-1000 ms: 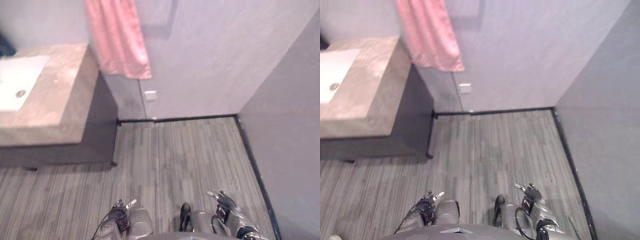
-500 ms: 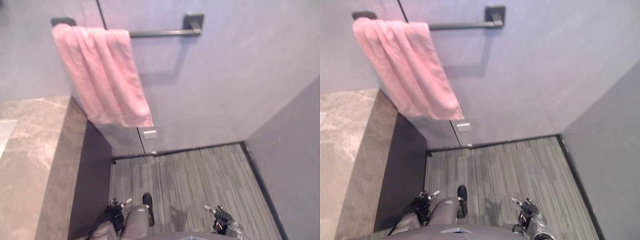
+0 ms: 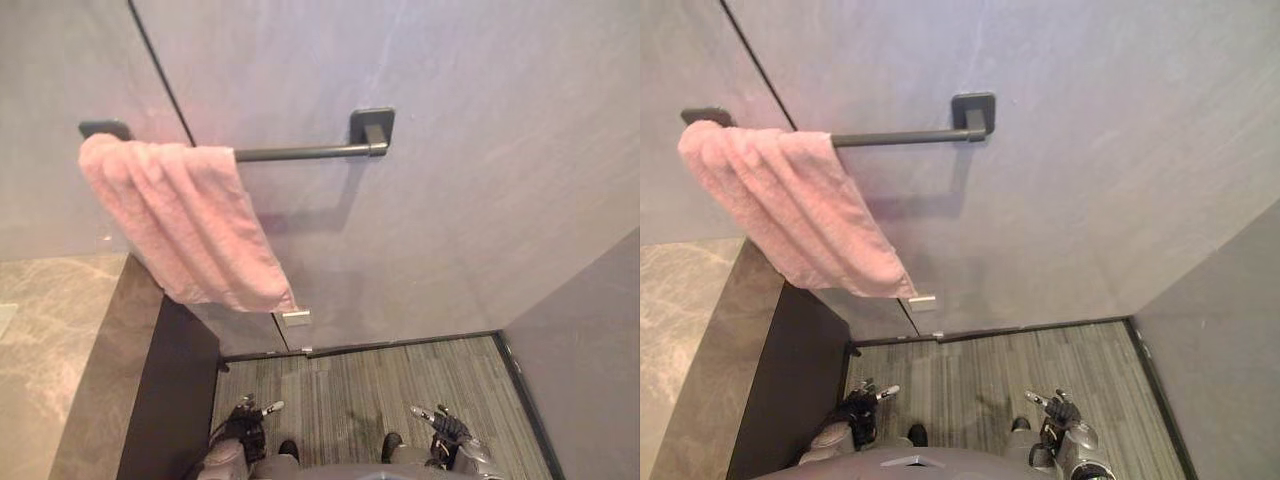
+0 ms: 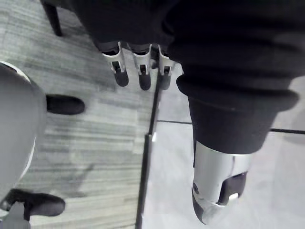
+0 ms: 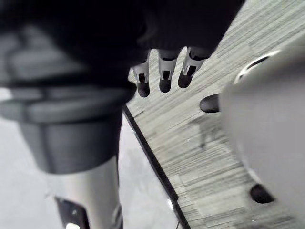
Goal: Organize washtable
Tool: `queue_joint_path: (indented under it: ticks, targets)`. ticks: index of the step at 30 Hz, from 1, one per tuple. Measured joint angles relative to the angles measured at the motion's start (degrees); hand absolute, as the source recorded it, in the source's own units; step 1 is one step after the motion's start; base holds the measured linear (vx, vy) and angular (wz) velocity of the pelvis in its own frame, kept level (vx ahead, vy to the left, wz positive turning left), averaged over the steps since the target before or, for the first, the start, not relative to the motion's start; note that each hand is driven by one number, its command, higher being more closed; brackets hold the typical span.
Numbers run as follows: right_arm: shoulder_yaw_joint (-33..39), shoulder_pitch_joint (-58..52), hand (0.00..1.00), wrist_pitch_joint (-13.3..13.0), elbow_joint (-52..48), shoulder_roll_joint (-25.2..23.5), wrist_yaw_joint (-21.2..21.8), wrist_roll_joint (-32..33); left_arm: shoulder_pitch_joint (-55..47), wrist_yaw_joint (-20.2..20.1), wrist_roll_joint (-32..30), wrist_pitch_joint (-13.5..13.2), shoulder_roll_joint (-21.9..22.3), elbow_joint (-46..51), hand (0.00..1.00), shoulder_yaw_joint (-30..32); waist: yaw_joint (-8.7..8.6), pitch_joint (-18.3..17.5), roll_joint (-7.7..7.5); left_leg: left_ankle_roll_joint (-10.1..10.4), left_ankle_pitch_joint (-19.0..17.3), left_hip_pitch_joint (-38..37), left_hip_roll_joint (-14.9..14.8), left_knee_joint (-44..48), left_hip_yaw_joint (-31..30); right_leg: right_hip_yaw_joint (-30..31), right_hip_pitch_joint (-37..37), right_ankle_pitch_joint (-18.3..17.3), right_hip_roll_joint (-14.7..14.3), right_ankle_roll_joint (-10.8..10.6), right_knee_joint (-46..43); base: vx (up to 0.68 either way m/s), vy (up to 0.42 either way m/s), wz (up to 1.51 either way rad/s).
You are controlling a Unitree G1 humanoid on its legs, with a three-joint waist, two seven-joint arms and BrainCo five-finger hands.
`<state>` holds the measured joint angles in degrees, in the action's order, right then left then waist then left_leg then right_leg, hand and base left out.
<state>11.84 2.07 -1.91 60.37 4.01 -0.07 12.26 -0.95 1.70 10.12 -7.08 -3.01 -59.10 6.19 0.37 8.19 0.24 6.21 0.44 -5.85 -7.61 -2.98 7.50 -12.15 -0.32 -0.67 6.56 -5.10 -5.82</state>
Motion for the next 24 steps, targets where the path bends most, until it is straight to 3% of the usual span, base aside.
queue_joint_path:
  ticks: [4,10,18,24]
  targets:
    - [-5.3,0.0,0.00,-1.4,-14.9,-0.3,-0.8,0.2,-3.4,0.2,1.5,-0.5,0.1,7.0,0.00,-1.4,0.29,-0.6,-0.69,0.7,-0.3,-0.5,-1.5,-0.7,0.2,-0.4,0.5,0.0,-1.7,0.5,1.6,0.09,-0.098,-0.01]
    - [-13.3,1.0,0.00,-4.8,-31.9,-0.5,-1.1,2.4,-6.4,1.4,7.1,-2.0,0.3,13.1,0.00,-1.3,1.82,-2.1,-2.17,0.9,-0.7,-0.4,-0.5,-1.0,1.9,0.5,0.7,1.0,-1.3,0.3,4.0,0.07,0.015,-0.09]
    - [-22.7,10.5,0.00,-5.7,-42.5,-0.4,0.1,2.3,-9.4,2.9,7.8,-2.9,0.8,26.3,0.00,2.9,3.55,-2.3,-1.71,0.8,-0.6,1.1,-0.2,-0.5,1.6,0.3,1.1,3.5,-1.2,0.3,7.4,-0.02,0.011,0.01]
    - [-24.8,17.1,0.00,-5.8,-42.4,0.5,-0.1,4.5,-10.3,4.7,11.2,-3.7,2.0,33.0,0.00,3.4,4.93,-2.4,-1.45,0.6,-0.4,3.1,-0.2,0.5,0.0,-0.8,1.4,4.7,-1.3,0.7,8.9,-0.05,0.004,0.11]
